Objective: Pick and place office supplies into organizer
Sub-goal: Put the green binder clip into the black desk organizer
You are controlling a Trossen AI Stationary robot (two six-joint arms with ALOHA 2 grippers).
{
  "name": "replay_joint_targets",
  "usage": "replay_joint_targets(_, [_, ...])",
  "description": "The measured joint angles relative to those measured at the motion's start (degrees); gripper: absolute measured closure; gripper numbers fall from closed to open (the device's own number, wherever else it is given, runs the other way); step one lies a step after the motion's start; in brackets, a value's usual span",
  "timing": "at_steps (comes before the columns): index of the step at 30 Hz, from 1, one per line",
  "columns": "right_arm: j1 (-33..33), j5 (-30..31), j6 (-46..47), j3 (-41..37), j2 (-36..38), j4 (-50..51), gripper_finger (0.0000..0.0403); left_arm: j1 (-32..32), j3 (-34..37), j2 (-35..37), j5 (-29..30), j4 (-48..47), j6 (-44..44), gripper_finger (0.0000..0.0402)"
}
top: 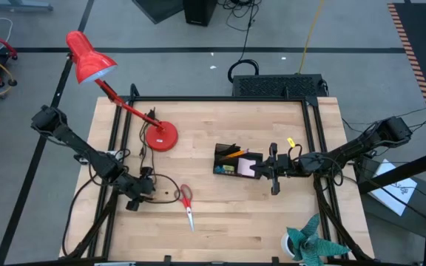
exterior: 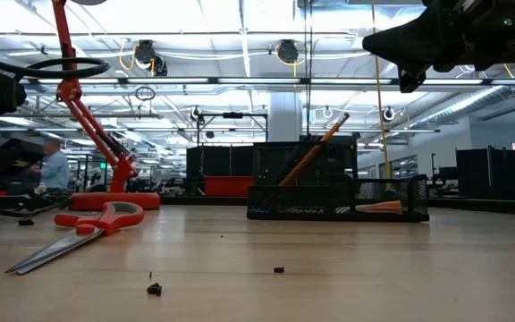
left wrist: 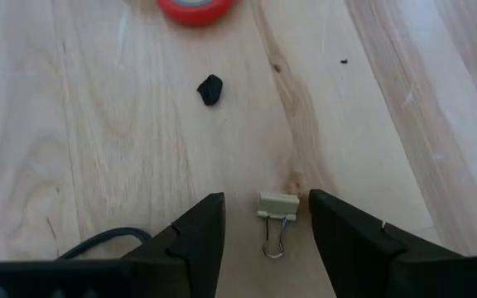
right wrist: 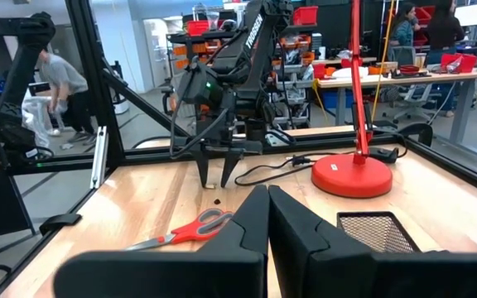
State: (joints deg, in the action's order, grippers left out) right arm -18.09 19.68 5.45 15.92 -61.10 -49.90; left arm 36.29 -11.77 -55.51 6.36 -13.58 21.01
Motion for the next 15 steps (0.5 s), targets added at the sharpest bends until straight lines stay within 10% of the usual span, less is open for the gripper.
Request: replay_joint_targets(15, [0.0,0.0,0.4,0.0,0.0,0.5,0.0403,-0.1,0.0,-0.7,-0.2,0.6,0.1,0.0218])
